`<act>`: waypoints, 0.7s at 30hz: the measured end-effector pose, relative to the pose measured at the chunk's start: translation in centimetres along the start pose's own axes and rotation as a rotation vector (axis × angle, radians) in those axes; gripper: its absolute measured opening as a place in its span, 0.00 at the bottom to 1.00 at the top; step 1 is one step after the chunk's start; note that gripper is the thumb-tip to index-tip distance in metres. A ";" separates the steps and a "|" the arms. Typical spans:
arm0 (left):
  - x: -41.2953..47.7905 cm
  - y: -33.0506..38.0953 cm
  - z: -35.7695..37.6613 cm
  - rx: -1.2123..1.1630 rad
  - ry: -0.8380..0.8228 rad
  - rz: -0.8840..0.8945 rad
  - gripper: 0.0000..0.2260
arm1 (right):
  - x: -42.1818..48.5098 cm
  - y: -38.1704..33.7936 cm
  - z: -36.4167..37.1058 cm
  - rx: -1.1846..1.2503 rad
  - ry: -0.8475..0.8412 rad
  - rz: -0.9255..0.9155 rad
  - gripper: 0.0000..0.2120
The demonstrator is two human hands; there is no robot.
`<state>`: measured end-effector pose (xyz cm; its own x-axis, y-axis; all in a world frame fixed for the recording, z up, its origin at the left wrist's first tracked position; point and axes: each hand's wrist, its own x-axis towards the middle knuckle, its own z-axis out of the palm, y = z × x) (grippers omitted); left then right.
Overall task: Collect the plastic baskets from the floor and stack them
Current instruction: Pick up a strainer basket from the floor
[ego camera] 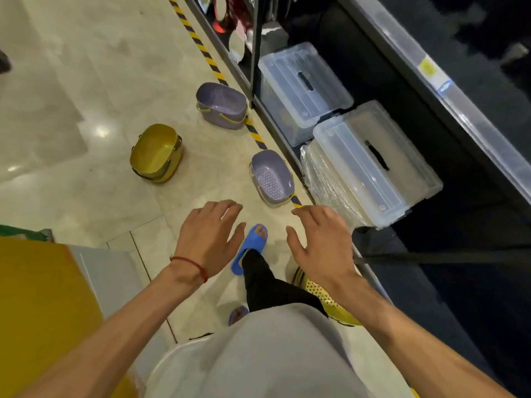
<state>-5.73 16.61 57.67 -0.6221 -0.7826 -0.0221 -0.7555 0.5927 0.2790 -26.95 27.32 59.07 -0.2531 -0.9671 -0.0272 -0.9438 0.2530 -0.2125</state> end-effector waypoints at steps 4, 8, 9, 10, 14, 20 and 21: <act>8.1 -3.4 -0.9 0.027 -0.031 0.038 0.16 | 7.1 0.8 0.8 -0.059 0.009 0.025 0.18; 16.4 -6.1 -1.8 0.042 -0.020 0.113 0.16 | 13.5 1.9 0.8 -0.058 0.058 0.085 0.15; 18.4 -6.6 -1.9 0.048 -0.012 0.145 0.16 | 15.0 2.1 0.7 -0.056 0.062 0.103 0.15; 20.3 -7.0 -2.1 0.050 -0.008 0.176 0.16 | 16.3 2.2 0.7 -0.051 0.059 0.127 0.15; 27.5 -8.3 -2.6 -0.018 -0.069 0.275 0.16 | 20.5 2.4 0.4 -0.022 0.048 0.257 0.12; 40.0 -10.5 -2.3 0.027 -0.179 0.509 0.18 | 26.6 2.6 1.6 -0.056 0.148 0.470 0.12; 42.1 -10.8 -2.1 0.025 -0.201 0.551 0.18 | 27.6 2.5 1.9 -0.082 0.121 0.537 0.13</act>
<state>-23.28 -23.14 55.73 -0.9494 -0.3076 -0.0625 -0.3126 0.9083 0.2781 -35.83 1.21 55.90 -0.7214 -0.6925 0.0030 -0.6875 0.7157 -0.1229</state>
